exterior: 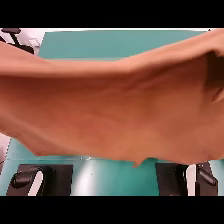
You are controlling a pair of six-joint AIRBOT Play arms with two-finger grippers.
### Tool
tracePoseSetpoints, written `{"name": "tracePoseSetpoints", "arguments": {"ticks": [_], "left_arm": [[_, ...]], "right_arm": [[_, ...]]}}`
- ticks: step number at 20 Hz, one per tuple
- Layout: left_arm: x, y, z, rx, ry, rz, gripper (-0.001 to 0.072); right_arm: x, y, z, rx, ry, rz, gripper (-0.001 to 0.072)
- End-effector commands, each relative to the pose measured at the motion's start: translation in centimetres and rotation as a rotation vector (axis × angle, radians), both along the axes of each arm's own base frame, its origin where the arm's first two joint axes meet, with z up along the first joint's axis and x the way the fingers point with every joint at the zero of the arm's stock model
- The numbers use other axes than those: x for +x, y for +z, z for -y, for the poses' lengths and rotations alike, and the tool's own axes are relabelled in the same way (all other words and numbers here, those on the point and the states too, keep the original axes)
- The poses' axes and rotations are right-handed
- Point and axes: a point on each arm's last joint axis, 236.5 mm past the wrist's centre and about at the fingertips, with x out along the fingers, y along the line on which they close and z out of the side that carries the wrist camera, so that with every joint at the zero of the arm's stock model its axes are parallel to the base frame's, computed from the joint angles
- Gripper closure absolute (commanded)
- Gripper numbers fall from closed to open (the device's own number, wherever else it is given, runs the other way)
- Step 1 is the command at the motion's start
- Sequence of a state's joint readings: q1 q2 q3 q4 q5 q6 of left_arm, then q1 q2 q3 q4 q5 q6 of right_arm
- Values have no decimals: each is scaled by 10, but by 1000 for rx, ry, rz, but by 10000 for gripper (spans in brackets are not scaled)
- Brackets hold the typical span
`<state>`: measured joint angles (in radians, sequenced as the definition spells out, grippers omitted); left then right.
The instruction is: Fold the shirts.
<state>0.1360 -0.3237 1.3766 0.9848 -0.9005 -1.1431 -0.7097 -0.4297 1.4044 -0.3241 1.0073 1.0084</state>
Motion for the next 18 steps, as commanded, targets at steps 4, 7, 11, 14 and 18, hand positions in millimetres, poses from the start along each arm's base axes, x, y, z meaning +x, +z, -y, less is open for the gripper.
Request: {"name": "tracePoseSetpoints", "arguments": {"ticks": [4,7,11,14,18], "left_arm": [[88,-120,-22,-49,43,-250,688],[133,-173,-33,-86,64,-305,688],[204,-236,-34,-56,30,-431,688],[255,-284,-40,-120,26,-515,688],[281,-338,-44,-131,27,-626,688]], "right_arm": [[106,-117,-8,60,351,-340,691],[159,-186,-33,57,463,-469,691],[231,-261,-31,69,395,-593,691],[265,-309,-16,118,348,-684,690],[284,-365,8,176,331,-808,690]]}}
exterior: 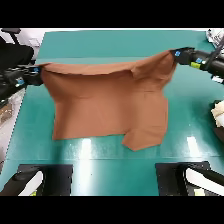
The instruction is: Fold the shirts.
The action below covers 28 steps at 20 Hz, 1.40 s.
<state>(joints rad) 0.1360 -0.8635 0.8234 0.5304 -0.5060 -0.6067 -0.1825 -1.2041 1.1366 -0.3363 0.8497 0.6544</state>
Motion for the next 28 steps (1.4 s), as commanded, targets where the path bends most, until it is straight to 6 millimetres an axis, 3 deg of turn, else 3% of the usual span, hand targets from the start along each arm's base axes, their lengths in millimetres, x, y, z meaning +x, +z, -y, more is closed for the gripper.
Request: {"name": "tracePoseSetpoints", "arguments": {"ticks": [1,3,7,11,14,17,25,27,28], "left_arm": [[21,-48,-6,41,-3,-80,688],[18,-70,-13,164,-25,-130,688],[19,-120,-17,226,-61,-253,688],[25,-168,-17,188,-64,-361,688],[25,-191,-14,152,-72,-417,688],[27,-194,-16,152,-62,-420,687],[23,-196,-12,169,-98,-426,687],[23,-188,-5,150,-119,-424,688],[25,-178,0,140,-142,-414,688]], "right_arm": [[14,-51,19,17,-10,-113,690],[7,-67,25,42,29,-170,691],[4,-104,35,71,70,-255,691],[2,-138,27,102,110,-338,691],[-6,-163,13,60,165,-398,691],[-13,-182,4,23,198,-444,691],[-47,-227,16,23,174,-607,691],[-54,-228,13,33,182,-619,691],[-52,-220,12,32,179,-592,691]]}}
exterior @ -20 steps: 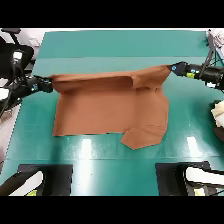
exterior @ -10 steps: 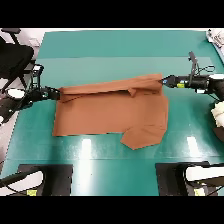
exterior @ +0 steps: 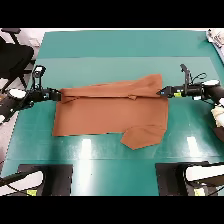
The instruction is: Fold the shirts.
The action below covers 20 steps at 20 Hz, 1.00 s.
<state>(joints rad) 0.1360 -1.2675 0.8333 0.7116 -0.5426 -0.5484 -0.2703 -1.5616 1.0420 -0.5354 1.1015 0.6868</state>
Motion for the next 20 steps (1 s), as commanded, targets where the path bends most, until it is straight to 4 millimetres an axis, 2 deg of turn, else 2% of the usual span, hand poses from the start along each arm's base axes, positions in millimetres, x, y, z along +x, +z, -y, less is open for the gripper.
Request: {"name": "tracePoseSetpoints", "arguments": {"ticks": [1,3,5,7,9,10,11,13,17,20], "left_arm": [[2,26,16,-38,-68,15,688],[16,67,20,-34,-97,92,688],[34,111,13,-8,-80,201,688],[51,141,3,6,-29,290,688],[63,159,-8,-11,38,361,687],[65,161,-11,2,46,381,688],[67,158,-12,19,38,382,687],[66,133,-5,22,-9,319,687],[44,46,8,81,-166,88,688],[12,-17,-2,133,-187,-109,688]], "right_arm": [[-1,17,-3,20,-5,50,691],[18,63,-3,38,-31,182,691],[38,101,6,-6,-67,297,690],[52,121,13,-31,-90,360,690],[63,128,16,-35,-88,382,690],[67,127,14,-33,-78,381,690],[70,122,12,-29,-68,372,690],[73,106,7,-12,-48,334,690],[59,65,-5,31,21,210,691],[35,31,-3,-16,86,81,691]]}}
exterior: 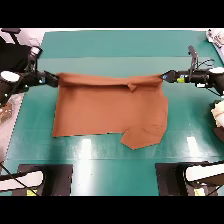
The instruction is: Fold the shirts.
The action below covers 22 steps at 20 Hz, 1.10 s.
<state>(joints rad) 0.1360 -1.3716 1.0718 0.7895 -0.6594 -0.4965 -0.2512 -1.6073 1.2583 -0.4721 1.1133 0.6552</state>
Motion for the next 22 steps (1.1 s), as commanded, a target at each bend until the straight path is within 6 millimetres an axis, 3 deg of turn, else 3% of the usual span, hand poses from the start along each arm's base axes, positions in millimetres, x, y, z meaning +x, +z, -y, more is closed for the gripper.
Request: {"name": "tracePoseSetpoints", "arguments": {"ticks": [1,3,8,20,21,22], "left_arm": [[-39,-68,-11,88,-26,-212,688],[-52,-82,-14,109,-33,-265,688],[-63,-87,-9,92,-56,-311,688],[-70,-88,-6,62,-39,-354,687],[-75,-85,-5,33,-19,-385,687],[-78,-79,-7,3,9,-398,676]], "right_arm": [[-29,-36,-3,-32,78,-141,691],[-39,-46,-5,-18,79,-179,691],[-59,-70,-10,1,79,-247,691],[-65,-66,-15,24,100,-260,685],[-68,-63,-16,27,112,-260,582],[-67,-56,-13,23,108,-246,404]]}}
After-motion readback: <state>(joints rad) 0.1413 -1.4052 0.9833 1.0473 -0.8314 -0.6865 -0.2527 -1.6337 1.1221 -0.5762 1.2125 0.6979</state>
